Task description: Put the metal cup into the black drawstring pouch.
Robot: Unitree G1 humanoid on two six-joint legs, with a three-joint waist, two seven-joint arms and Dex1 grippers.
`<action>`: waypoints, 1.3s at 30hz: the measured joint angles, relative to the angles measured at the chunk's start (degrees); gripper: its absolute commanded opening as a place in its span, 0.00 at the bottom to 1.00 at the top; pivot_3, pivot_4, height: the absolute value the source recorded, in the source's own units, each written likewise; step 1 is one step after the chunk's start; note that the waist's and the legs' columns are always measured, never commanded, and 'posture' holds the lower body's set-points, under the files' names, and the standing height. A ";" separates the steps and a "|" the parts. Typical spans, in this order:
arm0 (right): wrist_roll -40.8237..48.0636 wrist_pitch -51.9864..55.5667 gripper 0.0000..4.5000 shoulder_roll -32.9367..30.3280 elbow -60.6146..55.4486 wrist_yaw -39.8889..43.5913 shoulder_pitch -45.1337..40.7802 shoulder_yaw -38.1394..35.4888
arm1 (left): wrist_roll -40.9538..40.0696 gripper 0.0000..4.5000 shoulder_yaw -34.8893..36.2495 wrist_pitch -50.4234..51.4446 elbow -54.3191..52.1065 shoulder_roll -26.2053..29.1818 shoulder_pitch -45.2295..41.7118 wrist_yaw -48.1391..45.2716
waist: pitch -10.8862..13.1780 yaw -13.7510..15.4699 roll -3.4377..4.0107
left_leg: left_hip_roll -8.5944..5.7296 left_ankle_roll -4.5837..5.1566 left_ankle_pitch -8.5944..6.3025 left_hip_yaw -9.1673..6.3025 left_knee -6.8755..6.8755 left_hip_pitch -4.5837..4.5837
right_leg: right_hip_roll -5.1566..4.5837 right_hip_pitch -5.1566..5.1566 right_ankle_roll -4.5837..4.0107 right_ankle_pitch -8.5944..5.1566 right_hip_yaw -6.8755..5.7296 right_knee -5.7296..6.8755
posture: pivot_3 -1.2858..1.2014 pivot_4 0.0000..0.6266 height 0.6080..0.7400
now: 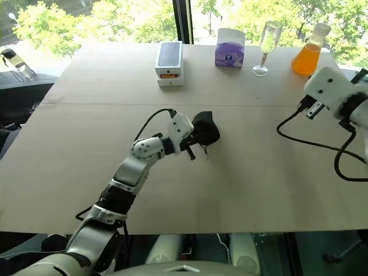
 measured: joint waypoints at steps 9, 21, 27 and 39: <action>27.13 29.87 0.49 19.11 -23.24 -1.12 10.12 -3.43 | -7.46 0.02 2.52 5.32 -2.13 -2.01 -0.53 -3.50 | 0.00 0.06 0.00 | 0.00 0.02 -0.01 -0.12 0.03 -0.03 | -0.04 0.04 0.00 0.00 -0.06 0.01 | 0.52 0.24 0.98; 40.09 43.77 0.59 33.04 -28.37 -11.35 14.50 3.73 | -11.28 0.02 3.41 10.28 -3.22 -1.21 -4.24 -7.72 | -0.02 -0.13 0.00 | -0.04 0.11 -0.07 -0.10 0.05 0.03 | 0.02 0.03 0.00 0.00 0.00 0.12 | 0.52 0.24 0.98; 37.54 41.09 0.59 36.83 -23.82 -15.19 11.71 8.75 | -10.65 0.02 2.63 9.62 -2.44 -1.02 -4.44 -8.38 | -0.02 0.06 0.00 | -0.07 0.04 -0.02 -0.08 0.08 -0.01 | 0.00 0.03 0.00 0.00 0.01 0.10 | 0.52 0.24 0.98; 36.30 39.44 0.61 31.44 -23.61 -14.38 15.18 9.12 | -16.48 0.88 3.44 18.10 -6.12 3.27 -3.82 -14.45 | -0.02 -0.11 0.00 | -0.03 0.08 -0.05 -0.09 0.07 -0.02 | 0.02 0.01 0.00 0.00 0.02 0.08 | 0.52 0.24 0.98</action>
